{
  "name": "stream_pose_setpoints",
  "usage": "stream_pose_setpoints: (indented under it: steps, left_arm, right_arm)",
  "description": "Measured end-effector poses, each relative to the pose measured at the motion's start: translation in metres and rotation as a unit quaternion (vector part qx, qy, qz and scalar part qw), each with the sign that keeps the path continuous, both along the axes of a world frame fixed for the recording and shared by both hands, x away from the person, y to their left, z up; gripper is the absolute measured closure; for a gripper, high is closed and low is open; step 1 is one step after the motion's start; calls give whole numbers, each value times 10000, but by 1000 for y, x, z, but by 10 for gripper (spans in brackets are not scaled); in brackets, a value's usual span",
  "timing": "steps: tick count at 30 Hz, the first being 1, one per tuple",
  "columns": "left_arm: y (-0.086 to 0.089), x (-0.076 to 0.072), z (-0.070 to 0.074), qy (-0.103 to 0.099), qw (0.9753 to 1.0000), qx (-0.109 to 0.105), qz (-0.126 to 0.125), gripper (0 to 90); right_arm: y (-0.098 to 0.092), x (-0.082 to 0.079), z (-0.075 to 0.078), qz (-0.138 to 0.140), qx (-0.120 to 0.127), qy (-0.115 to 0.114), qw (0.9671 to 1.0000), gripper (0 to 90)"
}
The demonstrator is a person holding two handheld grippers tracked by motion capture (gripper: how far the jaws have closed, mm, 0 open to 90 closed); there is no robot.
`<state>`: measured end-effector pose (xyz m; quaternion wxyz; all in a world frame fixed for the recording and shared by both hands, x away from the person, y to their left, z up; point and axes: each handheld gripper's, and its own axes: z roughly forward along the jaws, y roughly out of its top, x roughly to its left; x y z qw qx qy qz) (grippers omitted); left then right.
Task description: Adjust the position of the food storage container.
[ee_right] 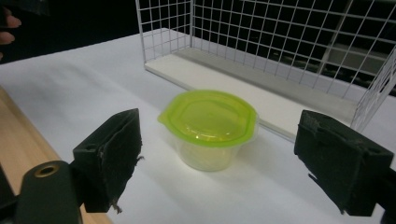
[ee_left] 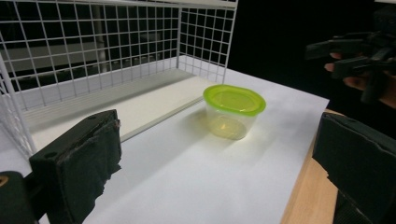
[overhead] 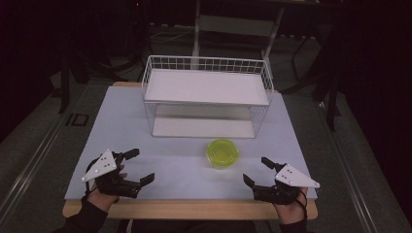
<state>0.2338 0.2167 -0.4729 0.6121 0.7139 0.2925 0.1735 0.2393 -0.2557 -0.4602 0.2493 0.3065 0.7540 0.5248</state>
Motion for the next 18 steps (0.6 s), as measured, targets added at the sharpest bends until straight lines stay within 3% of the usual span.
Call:
stream_pose_setpoints:
  steps: [4, 7, 13, 18]
  left_arm:
    - [0, -1, 1, -11, 10000, -37, -13, 19]
    - [-2, -1, 1, -21, 10000, -1, -58, 19]
    - [-1, -2, 2, -51, 9999, -55, -83, 19]
    - [-1, -3, 2, -78, 9999, -92, -72, 19]
  right_arm:
    - [1, 3, 0, 122, 45, -21, 9999, 145]
    - [8, 10, 1, 288, -56, 101, 9995, 148]
    - [15, 12, 15, 490, 190, 230, 9984, 127]
    - [22, 21, 21, 583, -14, 282, 9979, 117]
